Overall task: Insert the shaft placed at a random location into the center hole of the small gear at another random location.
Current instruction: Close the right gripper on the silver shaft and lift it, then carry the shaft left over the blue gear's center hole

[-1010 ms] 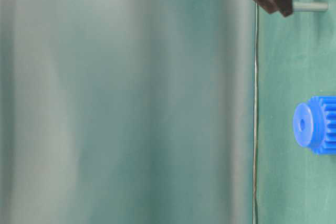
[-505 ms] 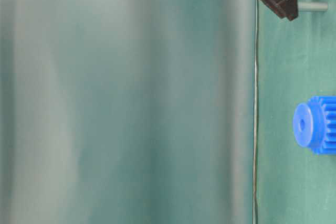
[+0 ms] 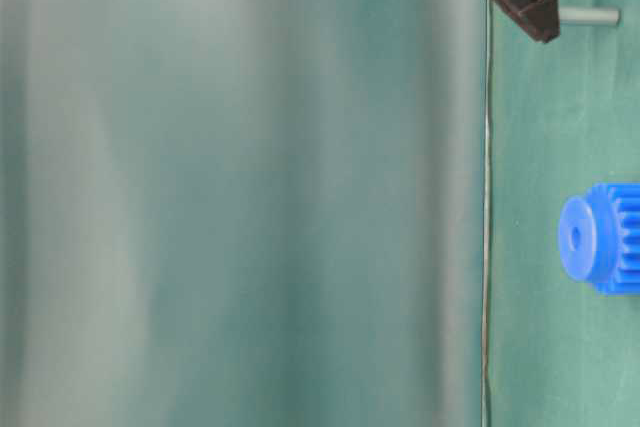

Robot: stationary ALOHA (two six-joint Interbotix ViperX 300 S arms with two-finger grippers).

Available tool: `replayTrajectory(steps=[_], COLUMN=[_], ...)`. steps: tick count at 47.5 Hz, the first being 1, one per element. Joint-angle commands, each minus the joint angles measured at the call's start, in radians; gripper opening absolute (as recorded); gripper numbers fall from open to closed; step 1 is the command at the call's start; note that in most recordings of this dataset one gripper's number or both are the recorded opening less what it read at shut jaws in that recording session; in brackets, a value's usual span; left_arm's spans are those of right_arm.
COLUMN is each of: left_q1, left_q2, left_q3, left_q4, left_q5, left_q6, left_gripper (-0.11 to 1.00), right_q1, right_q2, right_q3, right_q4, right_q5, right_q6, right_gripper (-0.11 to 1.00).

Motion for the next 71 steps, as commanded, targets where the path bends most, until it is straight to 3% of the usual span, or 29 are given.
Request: replayTrajectory(steps=[1,20,28,47,71], left_q1=[0.0,0.0,0.0,0.0,0.0], left_q2=[0.008,0.008,0.008,0.008,0.008], left_q3=[-0.02,-0.02,-0.02,-0.02,-0.018], left_q4=[0.003,0.003,0.003,0.003,0.003], left_q5=[-0.005,-0.005,-0.003,-0.005,-0.005], left_q6=[-0.003,-0.003,-0.003,-0.003,-0.003], left_gripper=[0.0,0.0,0.0,0.0,0.0], right_q1=[-0.005,-0.005,-0.005,0.009,0.11], right_q2=[-0.048,-0.275,-0.295,-0.261,-0.04], right_q3=[-0.021,-0.055,-0.055,-0.091,-0.388], right_q4=[0.0,-0.002,-0.002,-0.002,-0.002], right_q5=[0.018,0.282,0.308,0.305,0.364], right_q6=[0.002,-0.003,-0.005,-0.002,-0.002], right_gripper=[0.12,0.12,0.12,0.12,0.12])
